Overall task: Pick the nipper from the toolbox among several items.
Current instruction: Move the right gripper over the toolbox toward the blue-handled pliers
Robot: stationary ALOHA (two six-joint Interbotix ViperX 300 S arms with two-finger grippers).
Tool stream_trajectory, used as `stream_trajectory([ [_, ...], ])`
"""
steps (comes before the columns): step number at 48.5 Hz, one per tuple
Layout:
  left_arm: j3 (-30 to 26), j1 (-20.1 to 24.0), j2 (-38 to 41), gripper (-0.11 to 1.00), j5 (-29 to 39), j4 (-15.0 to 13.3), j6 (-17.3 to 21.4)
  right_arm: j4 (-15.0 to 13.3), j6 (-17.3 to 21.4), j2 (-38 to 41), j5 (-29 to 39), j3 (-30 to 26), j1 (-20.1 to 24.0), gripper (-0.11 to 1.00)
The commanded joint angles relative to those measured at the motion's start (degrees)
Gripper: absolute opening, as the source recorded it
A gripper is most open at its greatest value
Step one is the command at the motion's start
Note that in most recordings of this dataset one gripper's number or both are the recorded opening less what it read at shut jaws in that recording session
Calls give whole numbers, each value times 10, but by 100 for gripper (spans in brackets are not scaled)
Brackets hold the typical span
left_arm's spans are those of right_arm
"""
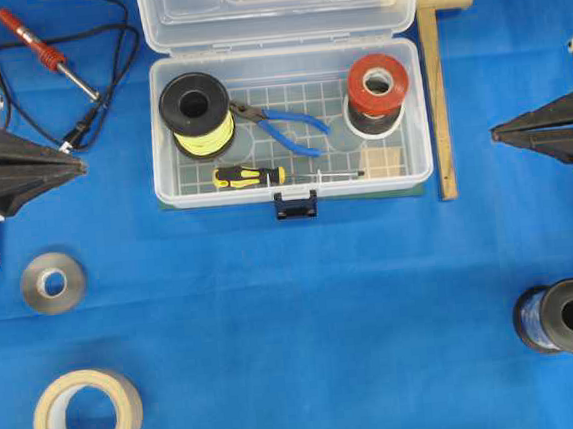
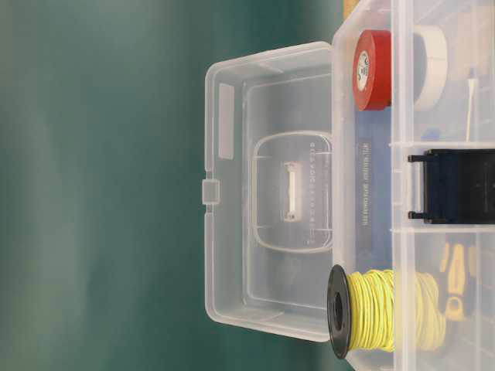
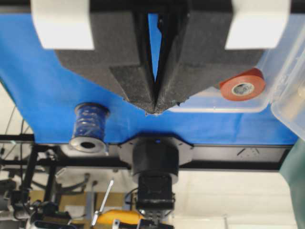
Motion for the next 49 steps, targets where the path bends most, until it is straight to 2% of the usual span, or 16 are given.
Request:
stream_trajectory([
  [1, -9, 0, 8, 0, -4, -19, 4, 1, 0, 6, -4, -18, -1, 0],
  [6, -9, 0, 9, 0, -3, -19, 1, 3, 3, 24, 25, -42, -18, 0],
  [14, -9, 0, 10, 0, -4, -19, 0, 18, 4, 83, 114, -104, -78, 0],
  [22, -9, 0, 10, 0, -4, -19, 0, 19, 0, 185, 195, -183, -121, 0],
  [32, -9, 0, 10, 0, -4, -19, -1, 18, -3, 324, 263, -278, -156, 3],
  [36, -8, 0, 9, 0, -4, -19, -1, 16, -6, 385, 303, -320, -166, 20],
  [45, -9, 0, 11, 0, -4, -19, -2, -11, -8, 491, 377, -395, -169, 75],
  [47, -8, 1, 11, 0, -4, -20, -2, -13, -8, 513, 387, -407, -171, 82],
  [49, -8, 1, 10, 0, -4, -20, -2, -14, -9, 537, 393, -418, -171, 83],
])
